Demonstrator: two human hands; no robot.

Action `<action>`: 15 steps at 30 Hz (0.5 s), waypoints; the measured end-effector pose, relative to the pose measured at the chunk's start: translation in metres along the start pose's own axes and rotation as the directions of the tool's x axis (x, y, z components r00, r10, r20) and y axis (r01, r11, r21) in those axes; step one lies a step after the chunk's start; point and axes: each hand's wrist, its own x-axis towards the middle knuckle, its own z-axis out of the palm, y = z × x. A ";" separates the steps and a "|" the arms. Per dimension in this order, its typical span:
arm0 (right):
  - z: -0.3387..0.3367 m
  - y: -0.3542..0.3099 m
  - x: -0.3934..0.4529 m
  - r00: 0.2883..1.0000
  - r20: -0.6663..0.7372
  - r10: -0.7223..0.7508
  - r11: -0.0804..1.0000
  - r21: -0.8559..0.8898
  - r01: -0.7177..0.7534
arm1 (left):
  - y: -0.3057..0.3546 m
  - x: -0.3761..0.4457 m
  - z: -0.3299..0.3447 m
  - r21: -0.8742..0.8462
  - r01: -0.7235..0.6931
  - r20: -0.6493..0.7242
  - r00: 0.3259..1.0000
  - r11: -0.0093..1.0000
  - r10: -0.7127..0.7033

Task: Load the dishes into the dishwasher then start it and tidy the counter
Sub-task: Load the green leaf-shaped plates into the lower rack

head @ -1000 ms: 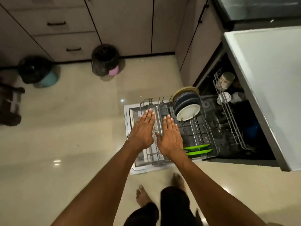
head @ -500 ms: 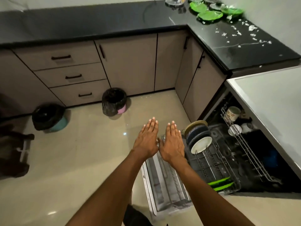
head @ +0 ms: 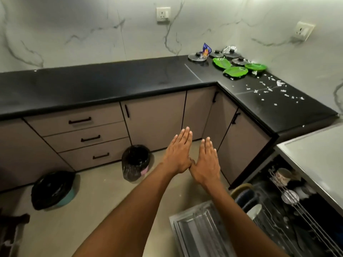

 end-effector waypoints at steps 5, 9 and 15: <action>-0.007 -0.041 0.075 0.997 -0.077 0.018 1.000 0.006 -0.017 | -0.059 0.065 -0.032 0.051 -0.085 -0.038 0.995 0.995 0.087; 0.000 -0.078 0.140 0.990 -0.130 0.049 0.999 0.004 -0.049 | -0.113 0.117 -0.058 0.070 -0.159 -0.045 0.986 0.985 0.162; 0.009 -0.126 0.219 0.983 -0.141 0.114 0.993 -0.026 -0.119 | -0.183 0.192 -0.094 0.059 -0.241 0.007 0.971 0.969 0.241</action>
